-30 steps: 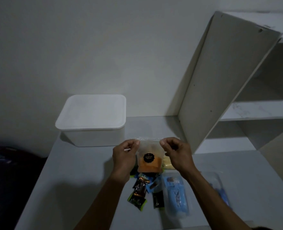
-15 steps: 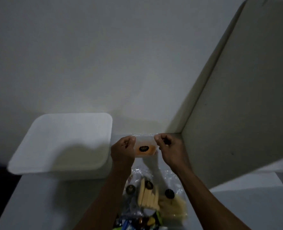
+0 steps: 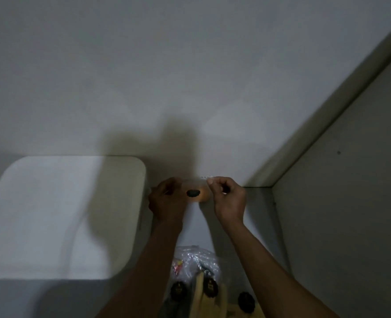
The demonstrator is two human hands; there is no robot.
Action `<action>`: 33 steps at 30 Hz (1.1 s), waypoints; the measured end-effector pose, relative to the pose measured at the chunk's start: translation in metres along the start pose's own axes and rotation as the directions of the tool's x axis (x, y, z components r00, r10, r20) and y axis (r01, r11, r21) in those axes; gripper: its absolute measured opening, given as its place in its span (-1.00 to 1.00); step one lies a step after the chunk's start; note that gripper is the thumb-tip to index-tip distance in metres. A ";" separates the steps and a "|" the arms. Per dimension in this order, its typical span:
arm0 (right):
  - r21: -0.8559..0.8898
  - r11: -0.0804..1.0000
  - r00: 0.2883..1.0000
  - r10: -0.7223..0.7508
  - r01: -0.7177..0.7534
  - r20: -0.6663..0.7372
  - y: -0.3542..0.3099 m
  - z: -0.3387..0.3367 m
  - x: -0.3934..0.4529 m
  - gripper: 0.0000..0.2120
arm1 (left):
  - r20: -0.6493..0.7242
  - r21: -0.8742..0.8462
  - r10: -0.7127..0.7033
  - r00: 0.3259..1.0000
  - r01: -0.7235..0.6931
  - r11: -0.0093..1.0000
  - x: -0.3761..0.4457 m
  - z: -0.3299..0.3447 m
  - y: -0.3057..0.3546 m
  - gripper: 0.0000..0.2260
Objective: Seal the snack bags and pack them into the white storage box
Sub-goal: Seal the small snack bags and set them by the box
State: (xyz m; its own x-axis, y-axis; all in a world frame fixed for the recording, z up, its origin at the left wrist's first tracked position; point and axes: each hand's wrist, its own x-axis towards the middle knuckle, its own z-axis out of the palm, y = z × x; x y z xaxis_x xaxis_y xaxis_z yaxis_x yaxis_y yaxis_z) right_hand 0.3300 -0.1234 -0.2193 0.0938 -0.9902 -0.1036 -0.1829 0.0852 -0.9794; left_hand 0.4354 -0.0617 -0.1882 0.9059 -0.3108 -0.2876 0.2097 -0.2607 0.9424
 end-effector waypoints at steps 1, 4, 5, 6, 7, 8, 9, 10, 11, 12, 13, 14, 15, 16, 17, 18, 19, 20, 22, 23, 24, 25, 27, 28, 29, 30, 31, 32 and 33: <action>-0.004 1.000 1.000 0.002 -0.002 -0.016 0.000 0.003 0.002 -0.91 | 0.004 -0.036 -0.014 1.000 0.014 0.999 0.001 0.003 0.003 -0.92; -0.007 1.000 0.998 0.015 -0.015 -0.054 -0.002 0.010 0.010 -0.89 | -0.004 -0.041 -0.003 1.000 0.003 0.999 0.008 0.011 0.007 -0.91; -0.007 1.000 0.998 0.024 -0.025 -0.061 -0.004 0.012 0.012 -0.88 | -0.012 -0.041 -0.004 1.000 0.004 0.999 0.010 0.012 0.008 -0.91; -0.005 0.999 0.997 0.034 -0.034 -0.066 -0.006 0.013 0.013 -0.87 | -0.021 -0.048 -0.007 1.000 0.006 0.999 0.012 0.013 0.009 -0.92; -0.001 0.999 0.997 0.045 -0.046 -0.068 -0.008 0.015 0.015 -0.87 | -0.015 -0.055 -0.009 1.000 0.008 0.998 0.015 0.013 0.008 -0.91; 0.001 0.998 0.996 0.055 -0.055 -0.068 -0.009 0.016 0.015 -0.87 | -0.007 -0.026 -0.008 1.000 0.008 1.000 0.017 0.013 0.006 -0.90; 0.001 0.998 0.996 0.063 -0.063 -0.069 -0.010 0.018 0.016 -0.87 | 0.009 0.036 -0.003 1.000 0.002 0.999 0.017 0.012 0.005 -0.89; -0.001 0.998 0.995 0.067 -0.067 -0.070 -0.011 0.018 0.016 -0.86 | 0.013 0.079 -0.001 1.000 0.000 0.997 0.018 0.012 0.004 -0.89; -0.003 0.998 0.995 0.069 -0.069 -0.072 -0.011 0.018 0.016 -0.85 | 0.000 0.080 0.003 1.000 -0.003 0.997 0.019 0.013 0.003 -0.89; -0.006 0.998 0.995 0.070 -0.070 -0.073 -0.011 0.018 0.016 -0.85 | -0.026 0.076 0.004 1.000 -0.002 0.997 0.019 0.013 0.003 -0.89; -0.012 0.997 0.995 0.069 -0.070 -0.075 -0.011 0.018 0.016 -0.84 | -0.054 0.080 0.003 0.999 0.002 0.997 0.020 0.014 0.004 -0.90; -0.017 0.998 0.995 0.067 -0.068 -0.076 -0.012 0.017 0.016 -0.84 | -0.071 0.083 -0.008 0.997 0.014 0.996 0.019 0.015 0.005 -0.90; -0.019 0.997 0.995 0.069 -0.071 -0.072 -0.012 0.017 0.017 -0.84 | -0.075 0.083 -0.015 0.997 0.022 0.996 0.019 0.015 0.006 -0.90; -0.018 0.997 0.995 0.074 -0.076 -0.067 -0.011 0.017 0.018 -0.85 | -0.072 0.086 -0.014 0.997 0.020 0.996 0.019 0.015 0.006 -0.90; -0.018 0.996 0.995 0.082 -0.083 -0.064 -0.011 0.018 0.018 -0.86 | -0.065 0.092 -0.011 0.998 0.017 0.996 0.020 0.015 0.005 -0.91; -0.018 0.996 0.994 0.087 -0.088 -0.063 -0.011 0.018 0.019 -0.86 | -0.060 0.098 -0.011 0.998 0.017 0.995 0.021 0.016 0.004 -0.91; -0.017 0.996 0.994 0.091 -0.092 -0.063 -0.011 0.019 0.019 -0.86 | -0.055 0.092 -0.014 0.998 0.019 0.996 0.022 0.016 0.003 -0.92; -0.014 0.996 0.994 0.092 -0.093 -0.065 -0.011 0.020 0.020 -0.86 | -0.052 0.066 -0.019 0.998 0.022 0.998 0.023 0.017 0.003 -0.93; -0.010 0.995 0.993 0.097 -0.098 -0.075 -0.011 0.020 0.020 -0.88 | -0.054 0.060 -0.016 0.998 0.020 0.998 0.023 0.018 0.004 -0.90; -0.012 0.994 0.991 0.108 -0.109 -0.081 -0.011 0.020 0.019 -0.87 | -0.057 0.087 -0.013 0.998 0.018 0.996 0.022 0.018 0.006 -0.85; -0.013 0.992 0.989 0.121 -0.122 -0.088 -0.010 0.019 0.018 -0.86 | -0.066 0.102 -0.008 0.998 0.015 0.995 0.020 0.016 0.006 -0.80; -0.006 0.991 0.987 0.129 -0.130 -0.093 -0.009 0.017 0.016 -0.84 | -0.075 0.107 -0.008 0.997 0.016 0.994 0.018 0.014 0.007 -0.75; 0.017 0.990 0.985 0.139 -0.138 -0.097 -0.009 0.011 0.009 -0.80 | -0.085 0.119 -0.018 0.996 0.028 0.993 0.011 0.008 0.007 -0.66; 0.022 0.990 0.985 0.142 -0.140 -0.095 -0.009 0.007 0.004 -0.80 | -0.079 0.144 -0.017 0.997 0.028 0.989 0.005 0.004 0.007 -0.64; 0.028 0.989 0.986 0.144 -0.142 -0.088 -0.009 0.001 -0.002 -0.79 | -0.061 0.175 -0.009 0.998 0.020 0.984 -0.002 -0.001 0.007 -0.64; 0.033 0.988 0.985 0.151 -0.149 -0.081 -0.011 -0.005 -0.009 -0.79 | -0.037 0.201 0.011 0.999 -0.004 0.980 -0.009 -0.006 0.005 -0.65; 0.040 0.987 0.984 0.161 -0.159 -0.075 -0.012 -0.012 -0.017 -0.79 | -0.009 0.222 0.036 0.999 -0.033 0.975 -0.017 -0.013 0.003 -0.67; 0.037 0.984 0.982 0.178 -0.176 -0.067 -0.012 -0.020 -0.026 -0.78 | 0.012 0.239 0.066 0.998 -0.067 0.969 -0.025 -0.020 0.001 -0.69; 0.024 0.982 0.980 0.190 -0.189 -0.053 -0.012 -0.027 -0.036 -0.79 | 0.040 0.253 0.079 0.996 -0.086 0.964 -0.034 -0.029 -0.001 -0.71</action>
State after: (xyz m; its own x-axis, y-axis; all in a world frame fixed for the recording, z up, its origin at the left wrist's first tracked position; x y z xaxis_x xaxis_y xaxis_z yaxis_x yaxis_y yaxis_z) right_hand 0.3019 -0.0915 -0.1995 0.0058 -0.9605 -0.2782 -0.1735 0.2730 -0.9462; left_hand 0.4150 -0.0248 -0.1747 0.9041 -0.3670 -0.2191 0.0305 -0.4558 0.8895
